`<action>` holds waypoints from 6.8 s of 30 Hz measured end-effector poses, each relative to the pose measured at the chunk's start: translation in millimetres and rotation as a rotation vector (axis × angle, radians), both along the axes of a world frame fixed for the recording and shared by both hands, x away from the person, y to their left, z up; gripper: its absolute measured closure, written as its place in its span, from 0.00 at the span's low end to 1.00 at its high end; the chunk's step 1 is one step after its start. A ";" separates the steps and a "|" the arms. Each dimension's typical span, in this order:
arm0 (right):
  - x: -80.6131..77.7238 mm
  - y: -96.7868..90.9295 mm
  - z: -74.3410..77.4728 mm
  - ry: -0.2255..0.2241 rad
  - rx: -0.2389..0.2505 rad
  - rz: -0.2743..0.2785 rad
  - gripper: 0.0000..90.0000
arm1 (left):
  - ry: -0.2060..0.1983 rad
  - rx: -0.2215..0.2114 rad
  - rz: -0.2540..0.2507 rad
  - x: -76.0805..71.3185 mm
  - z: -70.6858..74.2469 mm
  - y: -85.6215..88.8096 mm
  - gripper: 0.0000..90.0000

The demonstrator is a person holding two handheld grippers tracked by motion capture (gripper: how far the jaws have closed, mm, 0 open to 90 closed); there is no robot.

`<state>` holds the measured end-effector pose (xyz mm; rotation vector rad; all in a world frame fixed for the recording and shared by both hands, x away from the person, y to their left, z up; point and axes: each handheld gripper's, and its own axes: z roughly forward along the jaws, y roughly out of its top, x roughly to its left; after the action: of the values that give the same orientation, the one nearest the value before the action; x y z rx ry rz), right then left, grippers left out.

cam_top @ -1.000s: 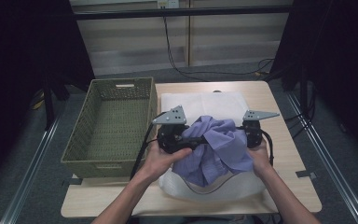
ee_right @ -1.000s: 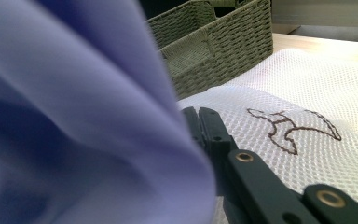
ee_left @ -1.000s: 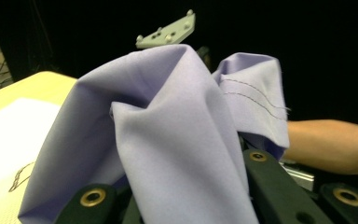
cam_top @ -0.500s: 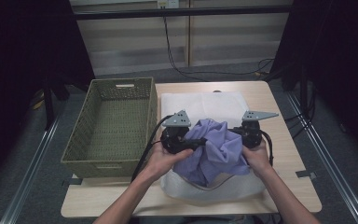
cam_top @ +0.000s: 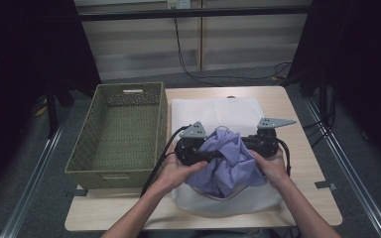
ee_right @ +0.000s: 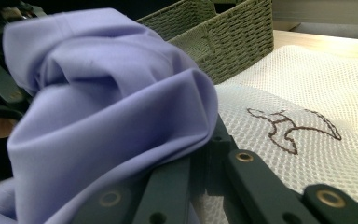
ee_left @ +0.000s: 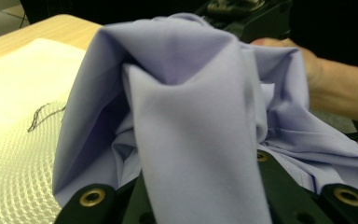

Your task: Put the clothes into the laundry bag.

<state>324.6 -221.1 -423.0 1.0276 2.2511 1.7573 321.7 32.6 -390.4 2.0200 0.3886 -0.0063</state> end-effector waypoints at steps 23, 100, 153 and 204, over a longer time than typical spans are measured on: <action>-0.2 0.3 -0.8 0.004 -0.005 -0.001 1.00 | 0.022 0.143 -0.019 0.4 -40.5 -19.6 0.90; -21.3 -0.9 -33.8 0.098 -0.133 0.031 0.99 | 0.092 0.275 0.027 -6.9 -77.5 -24.3 0.40; -19.6 -1.0 -21.6 0.081 -0.097 0.026 1.00 | -0.015 0.298 -0.028 -33.5 -61.7 9.3 0.87; -26.0 5.7 -38.5 0.109 -0.193 0.063 0.98 | 0.047 0.323 0.002 -9.7 -96.1 -22.8 0.77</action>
<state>298.6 -215.5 -461.5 1.0467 2.4860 1.5019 312.0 9.8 -486.5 2.3417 0.4438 0.0114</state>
